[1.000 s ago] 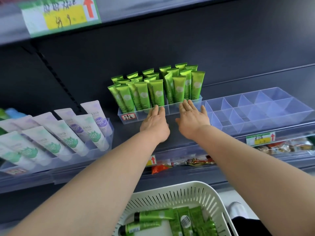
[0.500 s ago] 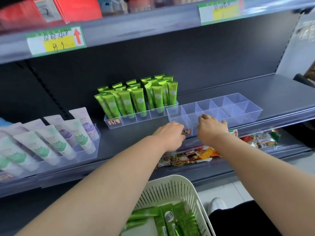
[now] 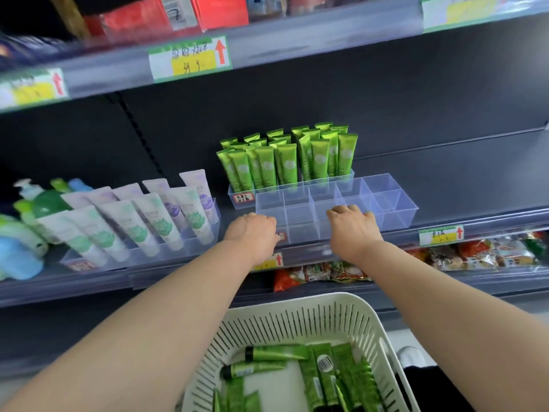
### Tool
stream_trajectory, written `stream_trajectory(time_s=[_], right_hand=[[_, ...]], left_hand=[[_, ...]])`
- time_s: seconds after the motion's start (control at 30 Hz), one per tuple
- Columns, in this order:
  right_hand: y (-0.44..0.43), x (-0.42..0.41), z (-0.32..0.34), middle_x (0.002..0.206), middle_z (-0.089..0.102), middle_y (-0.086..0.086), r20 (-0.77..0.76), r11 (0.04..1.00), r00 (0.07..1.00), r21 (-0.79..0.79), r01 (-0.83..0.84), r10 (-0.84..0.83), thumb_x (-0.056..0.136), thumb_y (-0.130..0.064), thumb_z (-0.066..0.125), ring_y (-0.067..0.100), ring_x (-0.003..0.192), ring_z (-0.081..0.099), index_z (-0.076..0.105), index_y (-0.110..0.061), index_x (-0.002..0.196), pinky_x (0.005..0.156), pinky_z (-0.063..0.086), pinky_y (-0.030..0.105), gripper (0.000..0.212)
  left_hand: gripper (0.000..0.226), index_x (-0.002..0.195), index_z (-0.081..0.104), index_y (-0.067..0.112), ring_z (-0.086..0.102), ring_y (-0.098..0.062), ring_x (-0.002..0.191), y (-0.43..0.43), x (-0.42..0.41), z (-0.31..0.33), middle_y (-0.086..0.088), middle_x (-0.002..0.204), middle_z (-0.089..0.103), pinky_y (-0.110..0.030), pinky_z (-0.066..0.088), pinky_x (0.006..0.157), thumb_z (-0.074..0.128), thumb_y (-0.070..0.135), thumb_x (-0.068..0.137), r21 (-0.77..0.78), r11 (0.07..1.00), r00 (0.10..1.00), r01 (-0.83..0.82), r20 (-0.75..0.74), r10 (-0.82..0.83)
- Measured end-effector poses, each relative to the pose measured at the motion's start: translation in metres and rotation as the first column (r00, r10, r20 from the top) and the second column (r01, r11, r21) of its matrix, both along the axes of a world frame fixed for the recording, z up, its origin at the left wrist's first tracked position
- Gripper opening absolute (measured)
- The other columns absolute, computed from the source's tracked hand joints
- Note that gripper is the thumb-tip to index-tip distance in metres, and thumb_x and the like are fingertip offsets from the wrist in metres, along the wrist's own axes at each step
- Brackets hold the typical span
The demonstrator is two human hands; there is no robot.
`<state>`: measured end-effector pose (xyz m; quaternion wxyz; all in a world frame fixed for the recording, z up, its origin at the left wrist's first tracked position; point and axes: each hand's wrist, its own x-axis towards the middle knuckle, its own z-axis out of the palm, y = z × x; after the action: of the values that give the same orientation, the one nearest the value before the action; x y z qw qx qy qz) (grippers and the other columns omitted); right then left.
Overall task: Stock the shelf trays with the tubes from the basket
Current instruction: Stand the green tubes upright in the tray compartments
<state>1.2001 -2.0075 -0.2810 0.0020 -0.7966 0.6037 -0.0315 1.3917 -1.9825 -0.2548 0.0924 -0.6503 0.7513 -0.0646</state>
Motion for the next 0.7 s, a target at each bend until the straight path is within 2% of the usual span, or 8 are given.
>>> stream_trajectory(time_s=[0.13,0.23,0.33,0.4,0.5,0.57,0.63,0.7], right_hand=[[0.010,0.028,0.000,0.129,0.050,0.002,-0.011,0.993,0.993,-0.024,-0.117,0.116,0.080,-0.006,0.047,0.025,0.115,0.044,0.051,-0.015,0.121,0.080,0.032,0.038,0.042],[0.016,0.045,-0.001,0.130,0.050,0.004,0.047,0.986,0.985,0.003,-0.165,0.165,0.079,-0.002,0.046,0.026,0.114,0.044,0.050,-0.011,0.119,0.083,0.034,0.038,0.041],[0.019,0.050,-0.002,0.137,0.045,0.004,0.075,0.983,0.980,-0.001,-0.185,0.184,0.078,0.000,0.046,0.026,0.117,0.043,0.047,-0.011,0.124,0.086,0.034,0.038,0.047],[0.023,0.048,-0.004,0.144,0.038,0.004,0.083,0.982,0.979,-0.039,-0.185,0.188,0.081,-0.002,0.047,0.026,0.124,0.039,0.043,-0.013,0.134,0.092,0.035,0.040,0.054],[0.038,0.043,-0.013,0.151,0.031,0.005,0.113,0.969,0.968,-0.129,-0.209,0.224,0.084,-0.004,0.048,0.026,0.132,0.032,0.039,-0.018,0.141,0.099,0.032,0.042,0.059],[0.055,0.038,-0.026,0.147,0.036,0.004,0.139,0.951,0.953,-0.191,-0.241,0.270,0.084,-0.005,0.050,0.027,0.130,0.035,0.045,-0.019,0.138,0.096,0.034,0.042,0.056],[0.075,0.032,-0.043,0.138,0.046,0.002,0.163,0.937,0.938,-0.226,-0.266,0.305,0.083,-0.006,0.050,0.027,0.123,0.042,0.053,-0.021,0.132,0.090,0.038,0.042,0.051],[0.095,0.024,-0.064,0.128,0.053,-0.001,0.163,0.943,0.938,-0.188,-0.275,0.306,0.083,-0.008,0.050,0.025,0.115,0.046,0.057,-0.024,0.127,0.087,0.039,0.040,0.048]], left_hand=[[0.020,0.111,0.056,0.016,0.058,-0.027,0.107,0.012,0.028,-0.001,-0.007,0.115,0.064,-0.033,0.038,0.076,0.045,0.028,0.099,-0.007,0.998,0.979,-0.066,0.194,0.066],[0.024,0.115,0.056,0.016,0.058,-0.026,0.108,0.015,0.039,-0.001,-0.005,0.117,0.063,-0.032,0.040,0.076,0.043,0.030,0.100,0.023,0.992,0.968,-0.123,0.222,0.115],[0.022,0.115,0.051,0.014,0.057,-0.028,0.105,0.020,0.046,-0.002,-0.007,0.116,0.059,-0.033,0.039,0.070,0.045,0.027,0.098,0.023,0.991,0.986,-0.129,0.105,0.126],[0.023,0.116,0.048,0.013,0.056,-0.029,0.104,0.027,0.046,-0.003,-0.008,0.118,0.055,-0.034,0.038,0.071,0.049,0.024,0.096,-0.034,0.992,0.993,-0.121,-0.017,0.120],[0.029,0.125,0.049,0.012,0.052,-0.028,0.113,0.040,0.042,-0.009,-0.007,0.128,0.052,-0.038,0.044,0.087,0.048,0.018,0.096,-0.159,0.987,0.985,-0.031,-0.172,0.003],[0.036,0.131,0.048,0.013,0.048,-0.026,0.120,0.054,0.039,-0.018,-0.004,0.135,0.050,-0.040,0.043,0.095,0.047,0.016,0.096,-0.200,0.979,0.965,0.033,-0.248,-0.083],[0.036,0.131,0.049,0.015,0.046,-0.025,0.123,0.072,0.035,-0.032,-0.002,0.135,0.050,-0.042,0.042,0.097,0.047,0.016,0.096,-0.199,0.978,0.945,0.070,-0.302,-0.129],[0.033,0.128,0.051,0.016,0.045,-0.023,0.122,0.091,0.030,-0.052,0.000,0.133,0.051,-0.043,0.043,0.096,0.047,0.018,0.096,-0.140,0.987,0.933,0.083,-0.337,-0.126]])
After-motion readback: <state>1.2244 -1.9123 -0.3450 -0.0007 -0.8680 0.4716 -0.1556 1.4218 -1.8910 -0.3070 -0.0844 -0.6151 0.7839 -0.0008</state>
